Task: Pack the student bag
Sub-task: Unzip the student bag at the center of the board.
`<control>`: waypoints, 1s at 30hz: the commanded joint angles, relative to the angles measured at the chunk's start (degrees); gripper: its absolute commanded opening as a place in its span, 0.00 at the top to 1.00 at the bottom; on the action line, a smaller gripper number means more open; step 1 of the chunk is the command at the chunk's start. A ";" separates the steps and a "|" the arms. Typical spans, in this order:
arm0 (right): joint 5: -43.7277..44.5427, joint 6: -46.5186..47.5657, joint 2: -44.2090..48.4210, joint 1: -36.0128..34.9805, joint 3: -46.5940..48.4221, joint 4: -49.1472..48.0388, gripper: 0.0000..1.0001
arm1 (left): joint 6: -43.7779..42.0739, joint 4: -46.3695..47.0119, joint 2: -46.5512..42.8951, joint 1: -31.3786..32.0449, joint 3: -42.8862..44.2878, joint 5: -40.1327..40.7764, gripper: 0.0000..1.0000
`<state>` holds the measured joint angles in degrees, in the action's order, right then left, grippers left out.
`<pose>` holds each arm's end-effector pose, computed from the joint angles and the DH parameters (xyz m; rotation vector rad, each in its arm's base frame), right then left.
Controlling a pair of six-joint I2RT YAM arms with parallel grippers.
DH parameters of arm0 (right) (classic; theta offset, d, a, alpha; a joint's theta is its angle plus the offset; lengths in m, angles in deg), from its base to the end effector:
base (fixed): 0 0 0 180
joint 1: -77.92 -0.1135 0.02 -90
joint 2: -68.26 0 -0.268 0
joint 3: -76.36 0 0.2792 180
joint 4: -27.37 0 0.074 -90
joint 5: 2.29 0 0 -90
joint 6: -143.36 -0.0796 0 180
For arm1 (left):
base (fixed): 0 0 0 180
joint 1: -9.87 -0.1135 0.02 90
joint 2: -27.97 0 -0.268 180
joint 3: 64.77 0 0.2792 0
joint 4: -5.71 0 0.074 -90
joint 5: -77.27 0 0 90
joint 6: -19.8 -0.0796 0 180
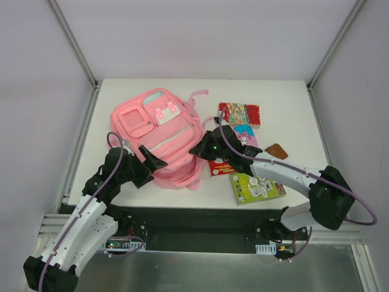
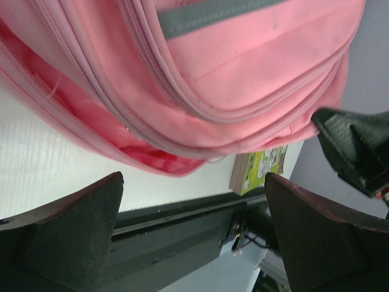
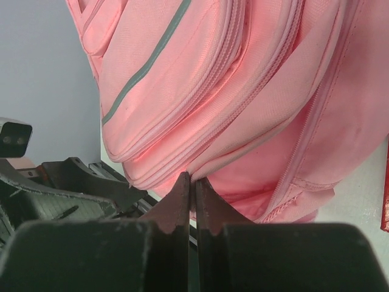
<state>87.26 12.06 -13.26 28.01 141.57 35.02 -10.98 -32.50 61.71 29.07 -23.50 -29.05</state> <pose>0.2499 0.2979 0.2378 -0.1663 2.1358 1.0007 0.1846 -0.0880 0.2222 -0.6057 2.2076 -1.0748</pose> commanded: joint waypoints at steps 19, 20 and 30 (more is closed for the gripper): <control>1.33 -0.10 2.76 -5.28 2.05 -8.25 0.99 | 8.02 13.76 5.29 3.83 0.40 15.17 0.63; 1.24 0.25 2.77 -5.37 2.05 -8.17 0.99 | 7.58 13.76 5.37 3.74 0.58 15.52 0.70; 2.64 3.76 4.61 -5.11 2.48 -2.63 0.92 | 2.04 11.13 3.62 3.74 6.45 18.95 1.00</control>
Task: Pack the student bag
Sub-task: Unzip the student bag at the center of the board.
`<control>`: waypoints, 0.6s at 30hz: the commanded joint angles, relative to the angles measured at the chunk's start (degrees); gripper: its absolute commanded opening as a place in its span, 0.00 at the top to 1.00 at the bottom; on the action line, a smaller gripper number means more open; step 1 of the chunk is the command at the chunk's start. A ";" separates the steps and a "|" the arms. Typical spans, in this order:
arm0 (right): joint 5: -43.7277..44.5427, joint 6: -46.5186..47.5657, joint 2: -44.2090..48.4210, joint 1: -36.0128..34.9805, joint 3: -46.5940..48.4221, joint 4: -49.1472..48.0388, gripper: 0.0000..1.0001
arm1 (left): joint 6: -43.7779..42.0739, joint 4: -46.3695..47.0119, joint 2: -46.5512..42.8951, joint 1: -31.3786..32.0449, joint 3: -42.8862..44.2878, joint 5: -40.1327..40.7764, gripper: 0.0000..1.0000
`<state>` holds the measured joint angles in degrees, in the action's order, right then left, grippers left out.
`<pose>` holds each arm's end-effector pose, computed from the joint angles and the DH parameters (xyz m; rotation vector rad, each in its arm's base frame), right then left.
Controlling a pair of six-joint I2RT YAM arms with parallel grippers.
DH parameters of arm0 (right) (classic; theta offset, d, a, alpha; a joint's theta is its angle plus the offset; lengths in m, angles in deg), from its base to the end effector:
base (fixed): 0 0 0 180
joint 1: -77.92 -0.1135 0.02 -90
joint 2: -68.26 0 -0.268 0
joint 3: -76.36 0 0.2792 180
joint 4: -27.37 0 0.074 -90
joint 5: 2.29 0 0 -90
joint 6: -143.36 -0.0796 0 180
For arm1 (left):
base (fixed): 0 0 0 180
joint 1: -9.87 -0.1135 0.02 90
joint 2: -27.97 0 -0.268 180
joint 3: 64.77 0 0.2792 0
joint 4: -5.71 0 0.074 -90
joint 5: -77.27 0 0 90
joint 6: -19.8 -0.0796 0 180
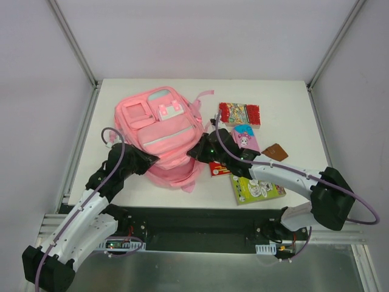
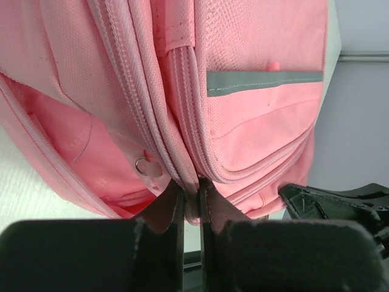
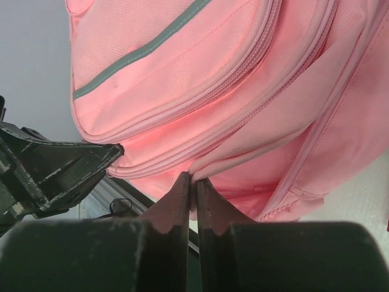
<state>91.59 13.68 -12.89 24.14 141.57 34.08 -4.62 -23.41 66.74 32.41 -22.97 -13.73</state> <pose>0.2341 0.3105 0.2426 -0.2111 2.0936 0.9718 0.2099 -0.0886 0.2285 -0.7856 2.0244 -0.9556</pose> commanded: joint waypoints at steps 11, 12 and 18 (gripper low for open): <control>-7.66 3.65 2.57 2.01 5.57 -2.99 0.62 | -8.19 -0.87 -0.18 0.31 14.12 2.23 1.00; -8.18 3.30 2.48 2.45 5.48 -4.14 0.67 | -8.19 -1.22 -0.27 0.31 13.34 2.14 1.00; -10.47 0.75 0.02 3.77 7.15 -6.35 0.99 | -13.08 -2.36 -1.94 0.31 11.30 1.09 0.95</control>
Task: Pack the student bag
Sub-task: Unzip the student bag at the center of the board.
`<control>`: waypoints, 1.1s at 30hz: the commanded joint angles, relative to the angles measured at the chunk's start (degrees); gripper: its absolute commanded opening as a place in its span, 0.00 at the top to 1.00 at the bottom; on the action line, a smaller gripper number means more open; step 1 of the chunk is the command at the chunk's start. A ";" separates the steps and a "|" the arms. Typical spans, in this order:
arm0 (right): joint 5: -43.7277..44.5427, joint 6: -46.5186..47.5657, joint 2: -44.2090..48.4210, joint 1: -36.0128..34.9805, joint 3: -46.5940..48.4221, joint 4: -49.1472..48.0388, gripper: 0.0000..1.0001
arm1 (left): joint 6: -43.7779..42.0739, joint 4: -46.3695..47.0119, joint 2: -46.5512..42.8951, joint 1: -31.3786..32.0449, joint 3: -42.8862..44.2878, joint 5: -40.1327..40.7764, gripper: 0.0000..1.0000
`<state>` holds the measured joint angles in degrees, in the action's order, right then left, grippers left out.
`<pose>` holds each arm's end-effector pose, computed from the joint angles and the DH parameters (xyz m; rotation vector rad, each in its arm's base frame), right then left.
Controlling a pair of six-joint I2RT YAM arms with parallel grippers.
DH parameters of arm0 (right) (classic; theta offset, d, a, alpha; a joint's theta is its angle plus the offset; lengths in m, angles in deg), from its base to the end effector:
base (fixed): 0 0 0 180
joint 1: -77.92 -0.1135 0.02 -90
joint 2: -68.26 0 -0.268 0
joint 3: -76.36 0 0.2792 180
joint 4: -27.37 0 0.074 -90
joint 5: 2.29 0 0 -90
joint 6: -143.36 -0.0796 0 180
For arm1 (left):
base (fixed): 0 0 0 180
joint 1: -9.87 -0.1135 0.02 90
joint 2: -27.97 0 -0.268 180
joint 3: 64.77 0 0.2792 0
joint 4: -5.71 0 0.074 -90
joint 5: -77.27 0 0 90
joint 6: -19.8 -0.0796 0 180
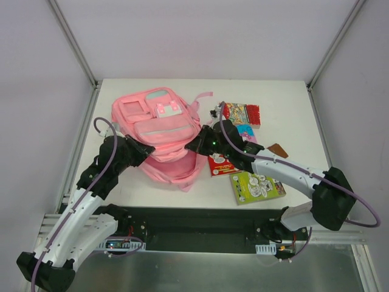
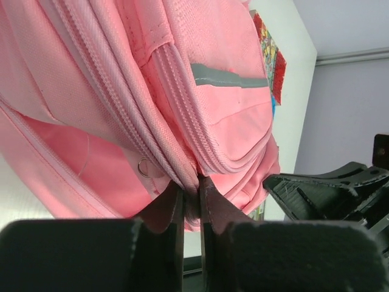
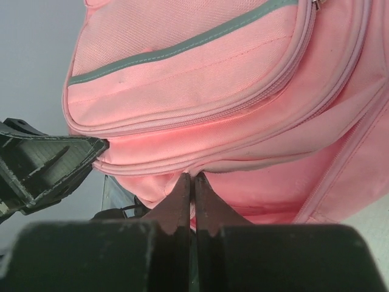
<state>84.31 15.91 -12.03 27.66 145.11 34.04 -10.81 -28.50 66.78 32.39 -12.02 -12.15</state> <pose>0.2483 0.3061 0.2738 -0.2715 2.0251 1.0681 0.2093 -0.0859 0.2955 -0.6529 1.9359 -0.9252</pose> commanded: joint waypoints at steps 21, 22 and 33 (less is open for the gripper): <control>-2.23 -0.34 -1.80 1.13 3.69 -4.11 0.99 | -62.64 -7.45 3.82 0.50 17.14 -26.87 0.01; -2.23 -0.34 -1.80 1.04 3.69 -3.85 0.99 | -63.08 -8.77 3.73 0.50 17.58 -26.77 0.01; -4.95 0.45 -2.85 2.36 6.33 -2.53 0.99 | -72.31 -11.77 8.74 4.45 16.97 -30.21 0.01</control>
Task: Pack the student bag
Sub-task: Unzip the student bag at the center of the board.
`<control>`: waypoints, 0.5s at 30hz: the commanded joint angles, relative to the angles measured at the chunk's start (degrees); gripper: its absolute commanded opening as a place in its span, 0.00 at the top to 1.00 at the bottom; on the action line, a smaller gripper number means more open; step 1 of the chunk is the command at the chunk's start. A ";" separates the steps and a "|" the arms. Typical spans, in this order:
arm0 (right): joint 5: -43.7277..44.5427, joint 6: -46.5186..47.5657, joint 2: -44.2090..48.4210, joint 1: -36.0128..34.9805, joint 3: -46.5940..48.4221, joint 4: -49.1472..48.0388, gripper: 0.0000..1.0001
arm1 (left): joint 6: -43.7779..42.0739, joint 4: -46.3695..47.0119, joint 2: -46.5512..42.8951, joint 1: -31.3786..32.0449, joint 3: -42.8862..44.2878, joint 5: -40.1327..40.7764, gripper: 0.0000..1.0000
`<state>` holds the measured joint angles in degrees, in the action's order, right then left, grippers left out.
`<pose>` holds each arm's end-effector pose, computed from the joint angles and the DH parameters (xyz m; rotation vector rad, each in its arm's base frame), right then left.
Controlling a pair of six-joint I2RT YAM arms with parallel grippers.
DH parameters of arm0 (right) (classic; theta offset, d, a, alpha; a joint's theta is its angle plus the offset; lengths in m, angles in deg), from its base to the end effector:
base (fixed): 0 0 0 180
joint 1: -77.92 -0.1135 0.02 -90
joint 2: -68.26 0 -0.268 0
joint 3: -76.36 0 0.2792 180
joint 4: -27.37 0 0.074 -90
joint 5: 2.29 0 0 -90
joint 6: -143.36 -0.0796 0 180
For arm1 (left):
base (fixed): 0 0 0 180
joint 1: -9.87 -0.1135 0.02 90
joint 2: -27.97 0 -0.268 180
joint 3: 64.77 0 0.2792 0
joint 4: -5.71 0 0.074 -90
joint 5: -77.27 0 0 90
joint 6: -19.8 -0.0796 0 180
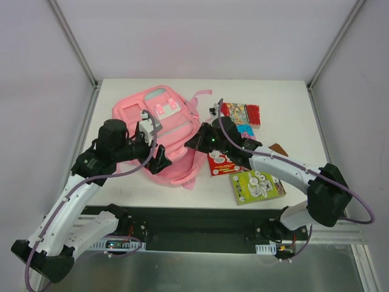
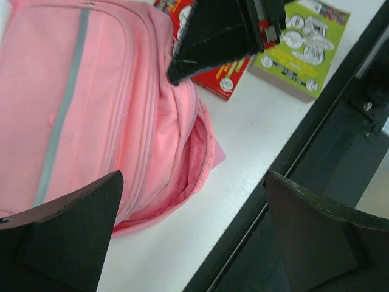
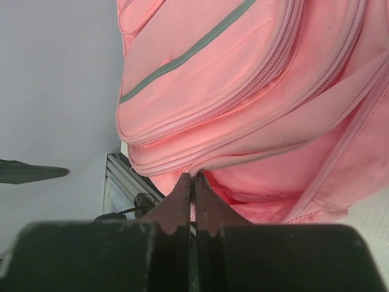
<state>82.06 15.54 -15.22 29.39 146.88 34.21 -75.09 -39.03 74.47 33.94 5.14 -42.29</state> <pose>0.2629 0.3093 0.2653 -0.2654 2.0599 1.0729 0.1896 -0.1277 0.3667 0.8188 1.7805 -0.7212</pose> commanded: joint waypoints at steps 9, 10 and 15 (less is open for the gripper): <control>-2.00 0.65 0.86 0.98 5.00 -1.65 0.99 | -6.29 4.36 7.55 15.64 2.10 17.24 0.03; -1.74 0.47 0.95 0.98 5.00 -1.47 0.99 | -4.89 6.13 7.55 16.87 1.57 18.39 0.03; -1.64 0.03 1.39 1.07 5.44 -0.86 0.99 | -4.08 11.85 7.11 23.30 -2.47 30.68 0.09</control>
<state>80.86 15.95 -15.40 30.17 148.56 35.85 -80.66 -33.59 82.58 54.75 4.33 -23.74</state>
